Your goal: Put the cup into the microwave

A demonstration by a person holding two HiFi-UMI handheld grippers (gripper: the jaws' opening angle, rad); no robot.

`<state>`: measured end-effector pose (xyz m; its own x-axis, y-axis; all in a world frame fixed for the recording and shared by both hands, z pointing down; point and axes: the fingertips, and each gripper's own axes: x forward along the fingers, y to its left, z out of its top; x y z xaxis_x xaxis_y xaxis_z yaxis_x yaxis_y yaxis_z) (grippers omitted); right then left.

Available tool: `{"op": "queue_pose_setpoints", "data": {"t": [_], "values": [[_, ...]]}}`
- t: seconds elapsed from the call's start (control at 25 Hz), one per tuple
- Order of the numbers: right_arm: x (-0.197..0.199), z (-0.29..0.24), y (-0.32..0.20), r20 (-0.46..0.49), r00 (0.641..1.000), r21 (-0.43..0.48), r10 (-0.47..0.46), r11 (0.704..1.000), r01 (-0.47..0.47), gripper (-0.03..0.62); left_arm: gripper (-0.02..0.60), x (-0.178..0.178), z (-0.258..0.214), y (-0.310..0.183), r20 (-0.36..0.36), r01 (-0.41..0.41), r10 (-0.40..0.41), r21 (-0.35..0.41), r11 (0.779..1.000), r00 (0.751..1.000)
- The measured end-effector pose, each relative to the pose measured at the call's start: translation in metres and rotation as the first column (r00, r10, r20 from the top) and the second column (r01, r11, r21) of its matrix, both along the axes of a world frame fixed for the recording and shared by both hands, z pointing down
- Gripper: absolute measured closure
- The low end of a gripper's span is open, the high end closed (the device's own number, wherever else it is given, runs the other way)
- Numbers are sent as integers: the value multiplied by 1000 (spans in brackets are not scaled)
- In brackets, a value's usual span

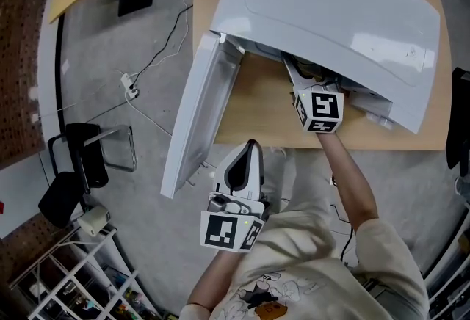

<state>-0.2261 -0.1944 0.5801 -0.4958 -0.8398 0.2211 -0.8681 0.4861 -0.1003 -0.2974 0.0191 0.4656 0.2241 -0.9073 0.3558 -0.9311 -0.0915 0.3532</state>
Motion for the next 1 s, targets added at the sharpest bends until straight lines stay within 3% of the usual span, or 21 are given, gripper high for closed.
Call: {"op": "queue_pose_setpoints", "data": {"t": [0.24,0.68,1.0], "values": [[4,2,-14,16,1000,9,24,1000,-24,187,581,-1,0,3,-5,6,-6,1,1000,1000],[7,-15,2,7,999,39,-39,998,39,184,583,7,-10,2,-9,2,-1,28,1000,1000],[13,-34,65,37,992,-47,-117,992,118,197,582,14,-32,4,-21,3,-1,76,997,1000]]}}
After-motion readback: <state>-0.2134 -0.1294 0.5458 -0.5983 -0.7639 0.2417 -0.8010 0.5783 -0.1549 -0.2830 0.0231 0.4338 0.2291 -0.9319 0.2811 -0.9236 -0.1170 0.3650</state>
